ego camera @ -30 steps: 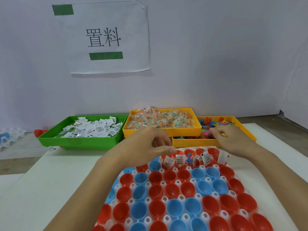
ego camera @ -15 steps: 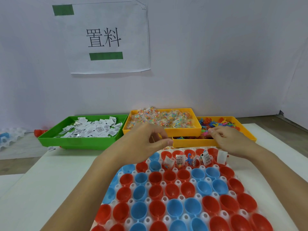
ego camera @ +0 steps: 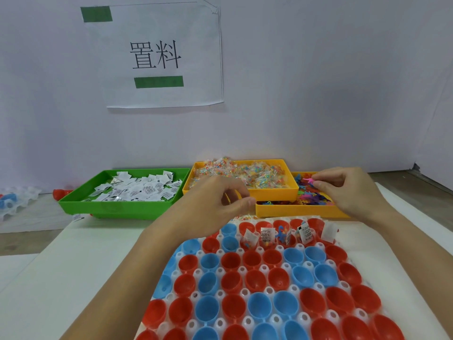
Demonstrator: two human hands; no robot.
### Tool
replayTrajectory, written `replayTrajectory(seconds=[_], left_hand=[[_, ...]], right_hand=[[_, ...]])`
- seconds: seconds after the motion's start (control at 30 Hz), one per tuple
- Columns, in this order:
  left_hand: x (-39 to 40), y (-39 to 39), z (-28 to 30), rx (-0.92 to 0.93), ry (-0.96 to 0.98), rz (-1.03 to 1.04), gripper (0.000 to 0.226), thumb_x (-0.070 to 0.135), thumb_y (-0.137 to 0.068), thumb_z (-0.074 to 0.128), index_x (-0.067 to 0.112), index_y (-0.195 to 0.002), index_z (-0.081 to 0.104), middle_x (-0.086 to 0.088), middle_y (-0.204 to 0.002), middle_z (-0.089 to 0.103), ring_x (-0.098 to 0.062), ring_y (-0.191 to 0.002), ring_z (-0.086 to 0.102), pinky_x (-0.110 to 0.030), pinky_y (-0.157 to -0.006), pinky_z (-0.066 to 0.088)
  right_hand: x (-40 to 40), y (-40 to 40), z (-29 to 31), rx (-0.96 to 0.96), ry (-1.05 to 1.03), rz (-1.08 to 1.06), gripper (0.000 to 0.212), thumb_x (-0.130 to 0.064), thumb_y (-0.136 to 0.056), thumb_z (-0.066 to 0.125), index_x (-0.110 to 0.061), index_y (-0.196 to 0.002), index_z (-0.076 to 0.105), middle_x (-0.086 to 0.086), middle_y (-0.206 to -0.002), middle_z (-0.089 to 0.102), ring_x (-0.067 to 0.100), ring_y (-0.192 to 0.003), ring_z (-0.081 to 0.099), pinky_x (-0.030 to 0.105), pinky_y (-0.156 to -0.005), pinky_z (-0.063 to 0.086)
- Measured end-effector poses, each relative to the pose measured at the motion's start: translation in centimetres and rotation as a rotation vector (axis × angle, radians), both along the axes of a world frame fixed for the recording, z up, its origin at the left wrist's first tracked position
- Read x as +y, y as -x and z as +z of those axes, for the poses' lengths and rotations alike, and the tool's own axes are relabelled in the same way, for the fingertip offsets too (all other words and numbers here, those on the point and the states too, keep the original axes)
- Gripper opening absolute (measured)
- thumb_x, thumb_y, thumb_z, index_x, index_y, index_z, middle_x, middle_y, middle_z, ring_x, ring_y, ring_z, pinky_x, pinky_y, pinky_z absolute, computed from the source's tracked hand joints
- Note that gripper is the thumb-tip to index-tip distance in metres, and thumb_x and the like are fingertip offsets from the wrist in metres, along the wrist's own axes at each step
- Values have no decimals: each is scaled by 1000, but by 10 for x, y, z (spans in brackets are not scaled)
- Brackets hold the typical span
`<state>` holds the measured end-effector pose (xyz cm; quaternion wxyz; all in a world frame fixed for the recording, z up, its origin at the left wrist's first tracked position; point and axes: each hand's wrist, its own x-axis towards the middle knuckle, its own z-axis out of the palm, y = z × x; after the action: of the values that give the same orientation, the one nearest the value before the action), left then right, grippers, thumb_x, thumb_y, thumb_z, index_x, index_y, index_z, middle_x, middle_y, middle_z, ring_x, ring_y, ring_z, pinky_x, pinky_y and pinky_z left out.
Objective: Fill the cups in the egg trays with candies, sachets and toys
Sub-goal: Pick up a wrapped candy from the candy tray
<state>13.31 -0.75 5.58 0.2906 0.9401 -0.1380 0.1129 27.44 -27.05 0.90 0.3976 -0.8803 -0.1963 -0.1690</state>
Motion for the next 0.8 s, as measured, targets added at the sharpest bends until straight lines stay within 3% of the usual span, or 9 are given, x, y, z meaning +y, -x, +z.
replayTrajectory(seconds=[0.13, 0.3, 0.43, 0.53, 0.63, 0.8], left_hand=[[-4, 3, 4, -12, 22, -1, 17, 40, -96, 58, 30, -87, 69, 10, -79, 69, -9, -74, 65, -28, -70, 55], [-11, 5, 9, -94, 98, 47, 9, 29, -93, 66, 29, -86, 72, 13, -80, 69, -2, -74, 63, -14, -66, 48], [-16, 7, 14, -106, 223, 101, 18, 35, -86, 74, 24, -101, 73, 13, -90, 72, -2, -80, 67, -17, -69, 55], [-18, 9, 19, -50, 258, 78, 8, 19, -83, 78, 17, -90, 77, 7, -75, 74, -5, -68, 69, -19, -64, 55], [-16, 12, 22, 15, 331, 77, 7, 6, -80, 79, 11, -84, 76, 0, -67, 74, -9, -63, 70, -16, -59, 52], [-12, 14, 25, 104, 448, 106, 8, 10, -80, 80, 9, -86, 74, -6, -70, 75, -19, -67, 74, -23, -64, 60]], right_hand=[[4, 9, 11, 8, -148, -24, 13, -18, -89, 72, -16, -101, 77, -4, -94, 71, -2, -79, 62, 8, -54, 45], [24, 40, 48, 59, -198, 252, 23, -20, -79, 80, -28, -99, 74, -11, -91, 75, 3, -88, 71, 14, -73, 55], [46, 69, 69, 74, -120, 454, 27, -17, -78, 82, -28, -100, 74, -12, -85, 76, 4, -83, 73, 13, -77, 56], [60, 83, 72, 38, -94, 510, 26, -11, -79, 82, -27, -98, 75, -12, -82, 76, 1, -81, 72, 9, -77, 53], [67, 88, 70, 28, -100, 505, 24, -7, -80, 81, -24, -97, 75, -8, -81, 76, 1, -80, 72, 10, -78, 53], [70, 86, 66, 0, -58, 426, 2, -23, -85, 77, -25, -85, 77, -12, -74, 75, 3, -69, 72, 14, -67, 56]])
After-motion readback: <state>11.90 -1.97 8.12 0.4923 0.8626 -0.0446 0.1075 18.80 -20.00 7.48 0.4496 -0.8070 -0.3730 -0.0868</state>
